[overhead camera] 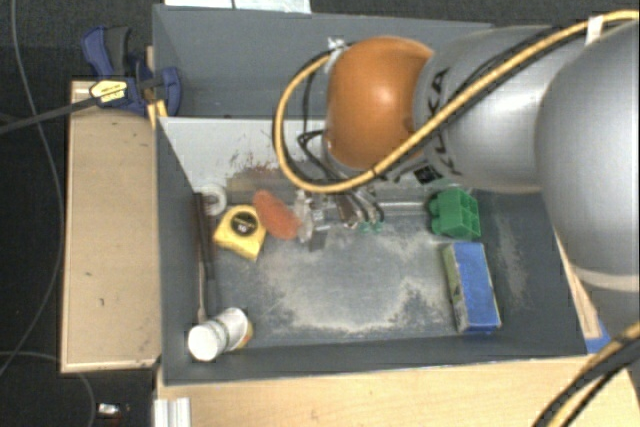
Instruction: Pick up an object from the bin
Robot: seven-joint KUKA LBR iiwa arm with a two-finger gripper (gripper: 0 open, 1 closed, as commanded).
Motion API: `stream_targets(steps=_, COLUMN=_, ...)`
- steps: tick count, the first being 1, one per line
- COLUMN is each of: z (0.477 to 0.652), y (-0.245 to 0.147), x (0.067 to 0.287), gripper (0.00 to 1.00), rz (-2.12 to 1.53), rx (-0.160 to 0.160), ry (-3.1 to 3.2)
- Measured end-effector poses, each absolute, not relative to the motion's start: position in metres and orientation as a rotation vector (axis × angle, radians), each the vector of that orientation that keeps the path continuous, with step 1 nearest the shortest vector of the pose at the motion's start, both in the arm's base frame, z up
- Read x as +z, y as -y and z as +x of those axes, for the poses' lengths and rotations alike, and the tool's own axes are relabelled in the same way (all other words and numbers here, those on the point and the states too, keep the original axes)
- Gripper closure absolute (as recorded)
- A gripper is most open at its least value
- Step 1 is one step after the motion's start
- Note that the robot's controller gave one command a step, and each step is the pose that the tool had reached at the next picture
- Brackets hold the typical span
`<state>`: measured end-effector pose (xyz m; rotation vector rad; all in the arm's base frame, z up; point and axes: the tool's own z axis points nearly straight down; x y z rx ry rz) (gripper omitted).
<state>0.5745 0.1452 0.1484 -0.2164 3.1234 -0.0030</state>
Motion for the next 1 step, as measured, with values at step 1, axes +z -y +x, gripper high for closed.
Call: stream_targets(steps=1, z=0.5671, y=-0.1525, x=0.2242, gripper=1.0, rz=-0.172, rx=-0.004, ry=-3.133)
